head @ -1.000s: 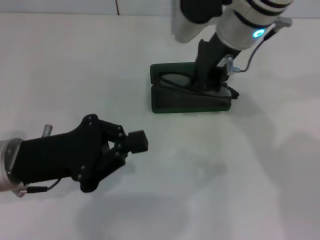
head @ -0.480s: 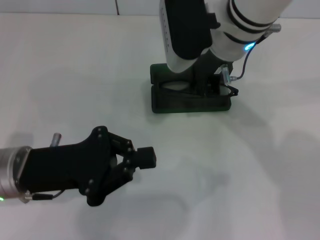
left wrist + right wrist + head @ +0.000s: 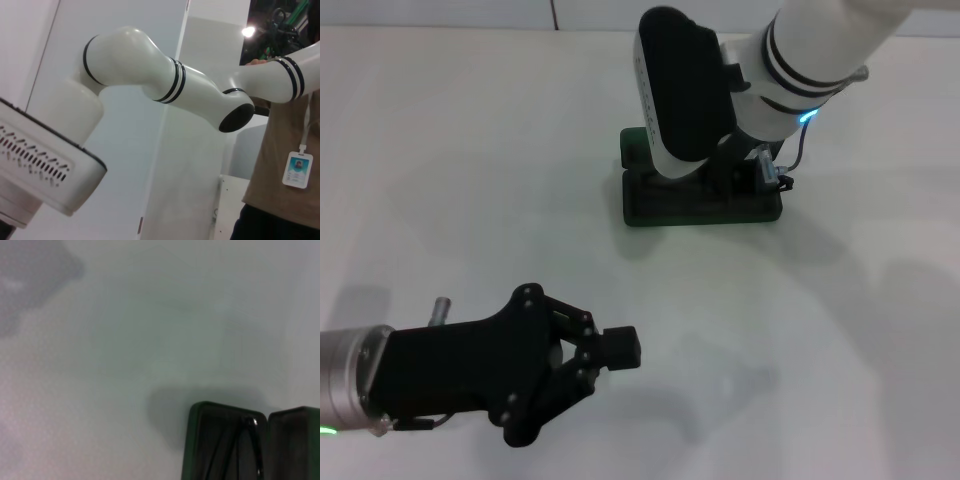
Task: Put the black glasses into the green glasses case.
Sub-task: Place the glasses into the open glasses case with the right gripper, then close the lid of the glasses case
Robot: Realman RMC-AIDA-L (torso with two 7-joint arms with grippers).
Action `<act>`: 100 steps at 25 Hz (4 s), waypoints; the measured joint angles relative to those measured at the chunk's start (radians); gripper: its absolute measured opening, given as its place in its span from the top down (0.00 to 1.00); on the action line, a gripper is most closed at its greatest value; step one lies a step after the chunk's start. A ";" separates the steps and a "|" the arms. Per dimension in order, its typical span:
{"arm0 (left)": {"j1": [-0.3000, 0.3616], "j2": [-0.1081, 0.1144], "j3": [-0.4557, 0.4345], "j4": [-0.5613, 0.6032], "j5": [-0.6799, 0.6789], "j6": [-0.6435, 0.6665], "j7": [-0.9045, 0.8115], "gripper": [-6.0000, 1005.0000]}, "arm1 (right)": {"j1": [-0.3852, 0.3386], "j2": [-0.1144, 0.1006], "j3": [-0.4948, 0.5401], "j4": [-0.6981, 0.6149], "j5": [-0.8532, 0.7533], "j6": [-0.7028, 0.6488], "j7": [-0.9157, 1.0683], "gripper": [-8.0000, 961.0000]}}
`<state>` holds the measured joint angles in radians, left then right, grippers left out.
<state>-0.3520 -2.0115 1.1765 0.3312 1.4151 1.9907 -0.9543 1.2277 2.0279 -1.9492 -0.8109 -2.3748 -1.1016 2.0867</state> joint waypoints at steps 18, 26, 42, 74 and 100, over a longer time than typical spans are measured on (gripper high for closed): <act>-0.005 -0.017 0.000 0.000 0.067 -0.006 0.012 0.98 | 0.009 0.000 -0.104 0.023 -0.011 0.082 0.029 0.87; -0.002 -0.018 0.000 0.000 0.068 -0.006 0.018 0.98 | 0.010 0.000 -0.127 0.031 -0.013 0.107 0.030 0.86; -0.002 -0.018 -0.008 0.000 0.067 -0.009 0.019 0.98 | 0.012 0.000 -0.170 0.027 -0.017 0.133 0.042 0.86; -0.042 0.009 -0.358 0.042 0.059 -0.012 -0.110 0.98 | -0.763 -0.007 0.418 -0.641 0.384 -0.078 -0.100 0.86; -0.692 -0.055 -0.402 0.267 0.950 -0.742 -0.689 0.84 | -0.985 -0.009 0.816 -0.173 0.767 -0.449 -0.580 0.75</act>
<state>-1.0444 -2.0667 0.7749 0.5984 2.3653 1.2492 -1.6433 0.2424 2.0193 -1.1335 -0.9842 -1.6078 -1.5503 1.5066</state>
